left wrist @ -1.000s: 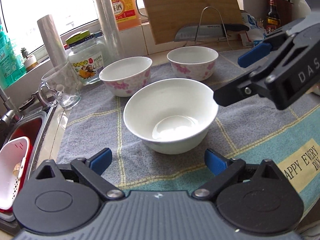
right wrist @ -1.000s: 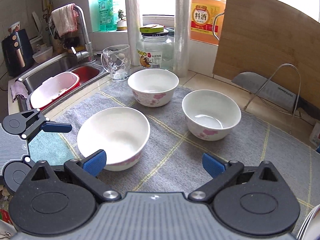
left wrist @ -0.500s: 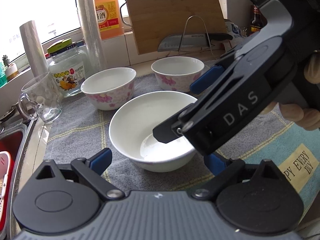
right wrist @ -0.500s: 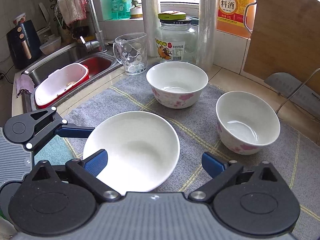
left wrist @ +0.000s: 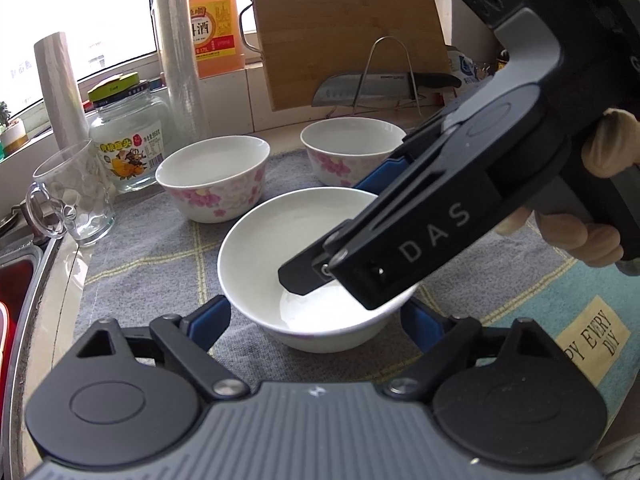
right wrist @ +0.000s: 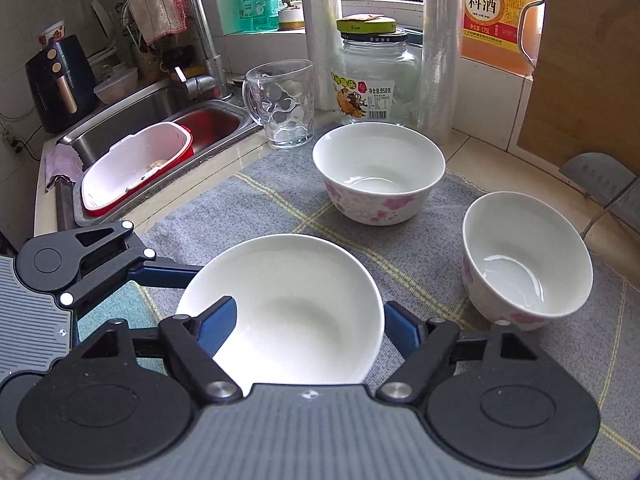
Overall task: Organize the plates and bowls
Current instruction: 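Lift the bowl with the right tool and carry it toward the plate stack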
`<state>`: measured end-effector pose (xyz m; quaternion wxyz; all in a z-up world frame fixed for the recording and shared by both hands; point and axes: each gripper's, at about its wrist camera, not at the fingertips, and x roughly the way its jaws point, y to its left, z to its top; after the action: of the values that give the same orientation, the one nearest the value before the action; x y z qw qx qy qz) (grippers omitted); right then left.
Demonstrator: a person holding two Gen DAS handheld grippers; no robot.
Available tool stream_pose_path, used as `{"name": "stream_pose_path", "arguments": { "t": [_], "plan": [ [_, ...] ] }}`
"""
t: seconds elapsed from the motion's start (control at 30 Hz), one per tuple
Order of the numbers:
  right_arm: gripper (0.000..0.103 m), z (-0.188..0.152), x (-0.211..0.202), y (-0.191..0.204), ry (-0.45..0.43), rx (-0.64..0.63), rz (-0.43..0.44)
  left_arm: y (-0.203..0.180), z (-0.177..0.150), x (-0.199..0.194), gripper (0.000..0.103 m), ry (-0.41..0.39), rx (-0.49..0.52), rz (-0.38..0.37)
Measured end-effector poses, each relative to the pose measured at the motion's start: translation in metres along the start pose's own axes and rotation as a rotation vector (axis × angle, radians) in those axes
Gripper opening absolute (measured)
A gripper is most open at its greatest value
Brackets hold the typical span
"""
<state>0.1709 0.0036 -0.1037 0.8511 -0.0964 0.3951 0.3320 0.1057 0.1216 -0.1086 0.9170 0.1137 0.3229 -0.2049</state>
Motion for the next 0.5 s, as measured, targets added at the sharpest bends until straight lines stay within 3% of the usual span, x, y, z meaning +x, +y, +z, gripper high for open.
{"name": "stream_pose_path", "arguments": {
  "t": [0.5],
  "plan": [
    [0.080,-0.001,-0.010,-0.002,0.002,0.026,0.009,-0.007,0.011,-0.007,0.089,0.010,0.034,-0.018]
  ]
}}
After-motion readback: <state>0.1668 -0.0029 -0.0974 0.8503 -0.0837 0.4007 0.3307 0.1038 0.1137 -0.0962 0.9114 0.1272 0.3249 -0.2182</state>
